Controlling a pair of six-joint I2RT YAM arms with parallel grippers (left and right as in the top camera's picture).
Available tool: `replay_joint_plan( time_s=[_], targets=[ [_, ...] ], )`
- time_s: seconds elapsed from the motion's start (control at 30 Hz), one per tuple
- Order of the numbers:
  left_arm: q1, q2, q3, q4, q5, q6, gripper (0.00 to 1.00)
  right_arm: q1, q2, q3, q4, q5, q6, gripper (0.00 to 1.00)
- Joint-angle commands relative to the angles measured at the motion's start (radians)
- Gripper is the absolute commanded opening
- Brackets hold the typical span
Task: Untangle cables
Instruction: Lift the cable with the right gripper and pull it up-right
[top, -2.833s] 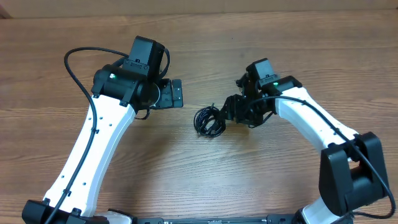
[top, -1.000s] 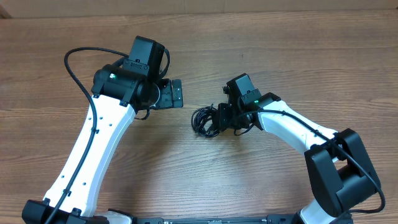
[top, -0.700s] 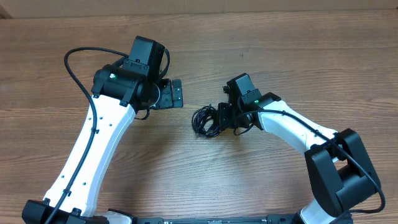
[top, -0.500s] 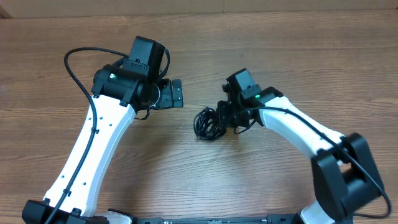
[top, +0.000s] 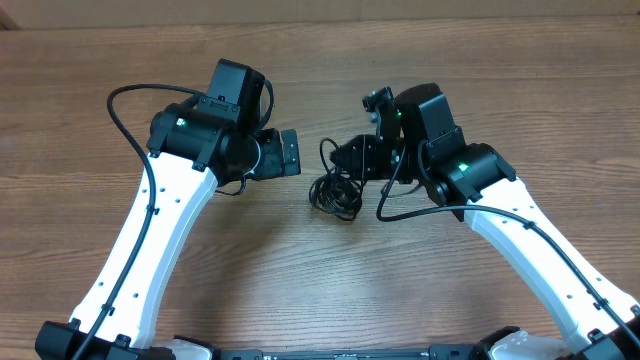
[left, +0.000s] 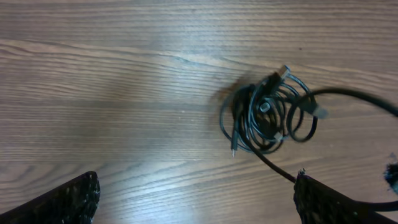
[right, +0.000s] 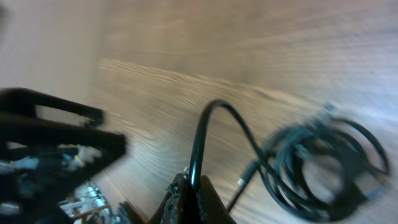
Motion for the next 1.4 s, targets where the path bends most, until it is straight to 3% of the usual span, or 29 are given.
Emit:
replay_joint_plan(
  time_s=[0.0,0.43,0.57,0.73,1.0,1.17,1.27,1.37],
  targets=[
    [0.005,0.008,0.006,-0.010,0.041,-0.002,1.00,-0.011,-0.022,0.042,0.062,-0.106,0.005,0.04],
    [0.005,0.008,0.005,-0.018,0.010,-0.007,1.00,-0.070,-0.024,0.269,-0.119,-0.100,0.022,0.04],
    [0.005,0.008,0.005,-0.014,0.010,-0.007,1.00,-0.064,-0.014,0.269,-0.215,0.069,0.011,0.04],
    [0.005,0.008,0.005,-0.015,0.010,-0.007,1.00,-0.074,-0.039,0.285,-0.050,-0.183,0.025,0.04],
    [0.005,0.008,0.004,-0.018,-0.032,-0.007,1.00,-0.109,-0.077,0.429,-0.035,-0.182,0.030,0.04],
    [0.005,0.008,0.004,-0.018,-0.031,-0.007,1.00,-0.103,-0.040,0.428,-0.246,0.072,0.031,0.04],
    [0.005,0.008,0.003,-0.018,-0.031,-0.007,1.00,-0.105,-0.021,0.428,-0.216,-0.022,0.084,0.04],
    [0.005,0.008,0.003,-0.023,-0.031,-0.006,1.00,-0.144,-0.027,0.430,-0.018,-0.285,0.156,0.04]
  ],
)
